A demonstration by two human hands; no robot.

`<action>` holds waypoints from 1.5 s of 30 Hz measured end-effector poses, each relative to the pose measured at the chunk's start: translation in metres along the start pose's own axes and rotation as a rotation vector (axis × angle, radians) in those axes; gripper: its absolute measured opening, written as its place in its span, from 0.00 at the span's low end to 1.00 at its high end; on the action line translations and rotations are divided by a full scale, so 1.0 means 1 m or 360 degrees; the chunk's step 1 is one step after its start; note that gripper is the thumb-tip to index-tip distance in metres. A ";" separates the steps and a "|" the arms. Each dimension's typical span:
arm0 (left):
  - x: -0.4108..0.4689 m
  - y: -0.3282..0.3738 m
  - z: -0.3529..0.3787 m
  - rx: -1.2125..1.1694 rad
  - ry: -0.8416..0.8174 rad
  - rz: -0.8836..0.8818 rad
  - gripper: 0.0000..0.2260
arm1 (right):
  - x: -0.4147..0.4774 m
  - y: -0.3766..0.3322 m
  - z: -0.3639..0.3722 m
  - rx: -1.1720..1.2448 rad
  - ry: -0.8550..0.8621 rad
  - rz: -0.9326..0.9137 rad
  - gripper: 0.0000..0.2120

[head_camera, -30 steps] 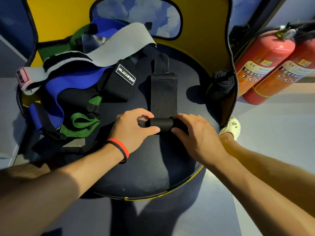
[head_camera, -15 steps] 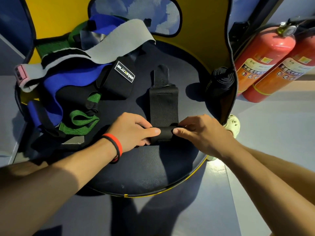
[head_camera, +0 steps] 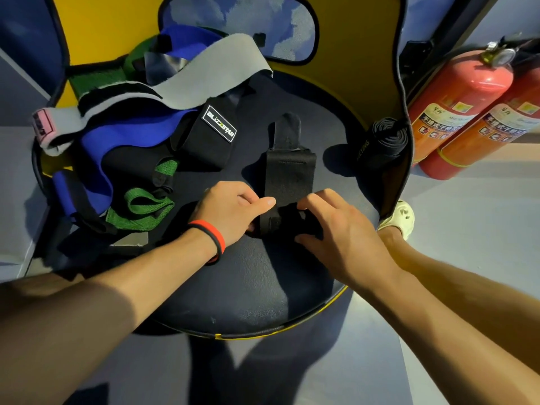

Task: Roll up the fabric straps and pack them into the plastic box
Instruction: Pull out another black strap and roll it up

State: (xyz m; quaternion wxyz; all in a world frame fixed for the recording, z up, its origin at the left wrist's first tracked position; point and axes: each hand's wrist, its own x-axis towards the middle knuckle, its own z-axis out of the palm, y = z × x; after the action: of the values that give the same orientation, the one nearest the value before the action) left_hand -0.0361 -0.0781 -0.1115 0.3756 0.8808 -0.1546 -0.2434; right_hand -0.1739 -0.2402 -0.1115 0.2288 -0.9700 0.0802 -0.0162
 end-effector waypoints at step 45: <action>0.007 0.005 -0.009 -0.0118 -0.0085 -0.0164 0.22 | -0.005 -0.015 -0.002 -0.0437 0.0042 -0.0246 0.22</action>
State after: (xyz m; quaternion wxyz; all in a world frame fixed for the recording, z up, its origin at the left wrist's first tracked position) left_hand -0.0260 -0.0789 -0.1043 0.3907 0.8662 -0.1100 -0.2914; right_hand -0.1767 -0.2274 -0.1029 0.0910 -0.9952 0.0096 -0.0355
